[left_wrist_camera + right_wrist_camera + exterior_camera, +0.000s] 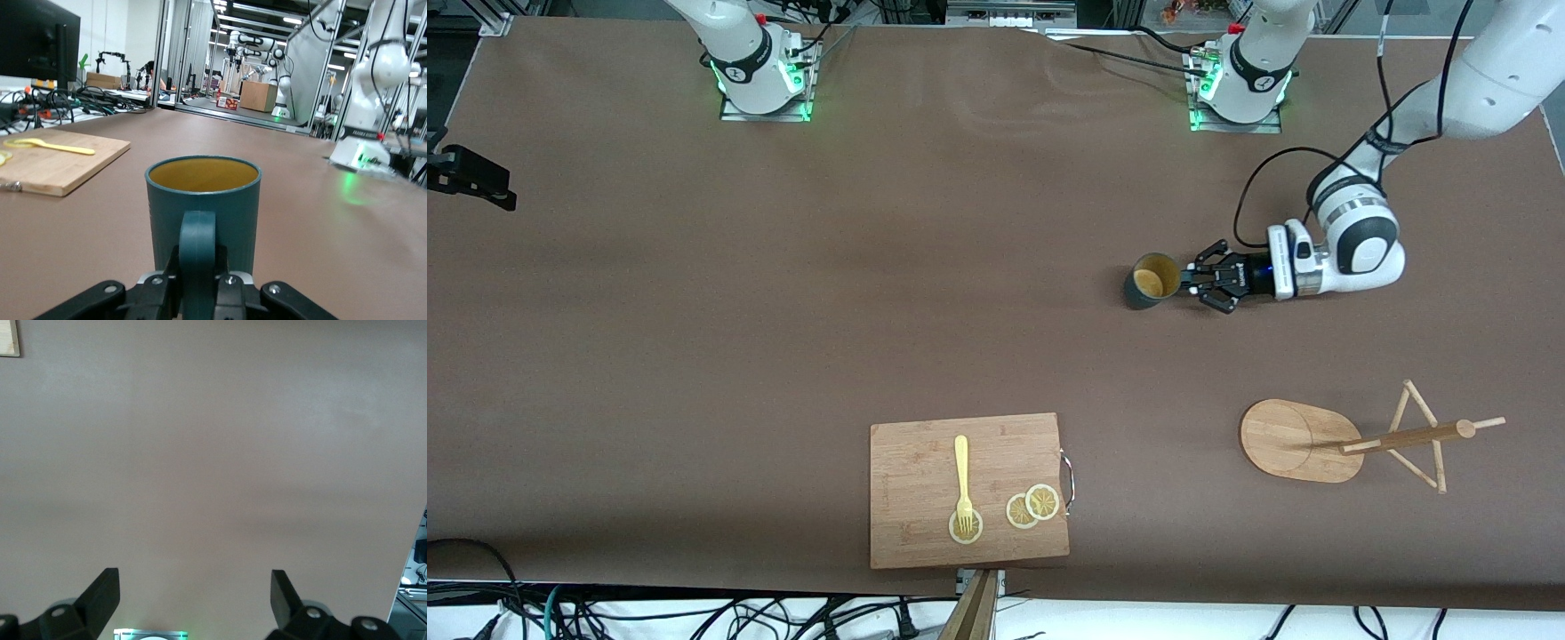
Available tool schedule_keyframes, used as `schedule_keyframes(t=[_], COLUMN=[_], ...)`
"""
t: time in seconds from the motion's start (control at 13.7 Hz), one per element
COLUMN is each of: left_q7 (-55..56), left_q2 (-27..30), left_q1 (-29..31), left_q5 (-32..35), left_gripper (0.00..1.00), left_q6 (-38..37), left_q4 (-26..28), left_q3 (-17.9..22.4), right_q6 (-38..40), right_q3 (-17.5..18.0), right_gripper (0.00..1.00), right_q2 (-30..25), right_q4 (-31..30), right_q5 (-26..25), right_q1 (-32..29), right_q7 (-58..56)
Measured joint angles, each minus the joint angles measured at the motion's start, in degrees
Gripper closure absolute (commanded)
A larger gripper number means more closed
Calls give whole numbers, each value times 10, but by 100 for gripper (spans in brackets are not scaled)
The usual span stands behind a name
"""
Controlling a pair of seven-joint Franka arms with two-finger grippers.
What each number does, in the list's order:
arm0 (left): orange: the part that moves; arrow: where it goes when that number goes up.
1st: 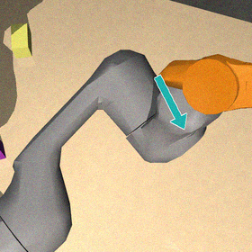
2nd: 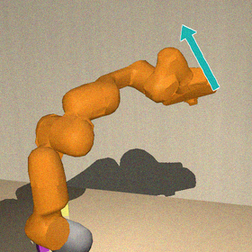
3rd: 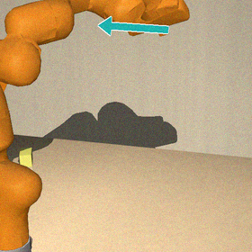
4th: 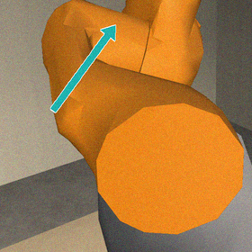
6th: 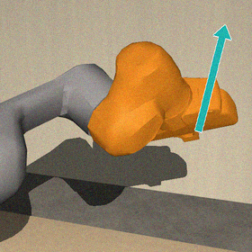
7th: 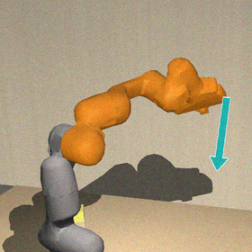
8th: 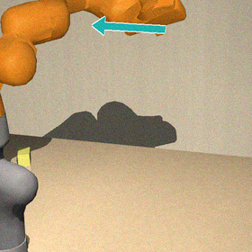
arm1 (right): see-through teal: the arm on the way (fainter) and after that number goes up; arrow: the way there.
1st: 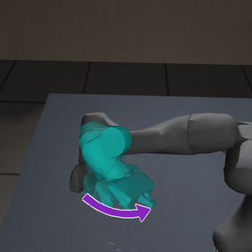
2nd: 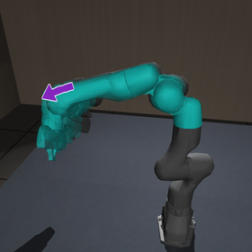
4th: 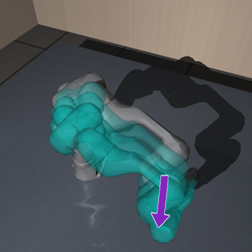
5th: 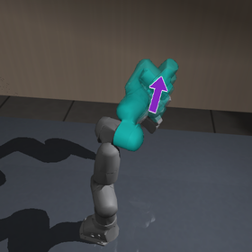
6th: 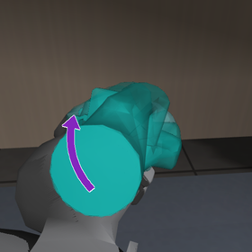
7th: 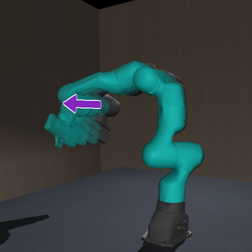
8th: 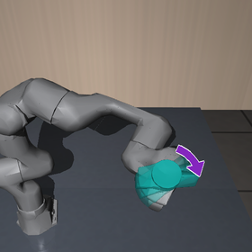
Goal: Pass cup and hang on rack
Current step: 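Close the left gripper on the teal mug's handle, then lift the mug with the left gripper and carry it toward the rack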
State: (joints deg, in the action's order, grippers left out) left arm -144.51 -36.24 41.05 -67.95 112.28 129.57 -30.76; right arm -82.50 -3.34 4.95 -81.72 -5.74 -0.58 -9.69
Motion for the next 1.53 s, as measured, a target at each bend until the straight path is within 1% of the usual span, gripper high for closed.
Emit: schedule_keyframes(t=[0.15, 0.29, 0.44, 0.58, 0.87, 1.09, 1.31, 1.53], left_q7=[69, 161, 253, 356, 534, 661, 781, 869], left_q2=[18, 41, 66, 78, 80, 80, 80, 80], left_q1=[38, 71, 95, 107, 117, 152, 173, 187], left_q5=[33, 56, 63, 64, 63, 54, 32, 22], left_gripper=[100, 100, 100, 100, 100, 100, 100, 100], left_q6=[-16, -49, -79, -107, -157, -199, -232, -257], left_q4=[1, 1, 1, 1, 1, -1, -18, -36], left_q3=[1, 1, 1, 1, 1, 1, 1, 1], right_q6=[0, 0, 0, -1, -1, -1, -1, -1], right_q3=[0, 0, 1, 4, 4, 4, 4, 4], right_gripper=[0, 0, 0, 0, 0, 0, 0, 0], right_q2=[0, 0, 0, 0, 0, 0, 0, 0], right_q4=[0, 0, 0, 0, 0, 0, 0, 0], right_q5=[0, 1, 5, 6, 7, 9, 9, 9], right_q1=[0, 0, 0, 0, 0, 0, 0, 0], right_q7=[0, 0, 3, 5, 6, 6, 6, 6])
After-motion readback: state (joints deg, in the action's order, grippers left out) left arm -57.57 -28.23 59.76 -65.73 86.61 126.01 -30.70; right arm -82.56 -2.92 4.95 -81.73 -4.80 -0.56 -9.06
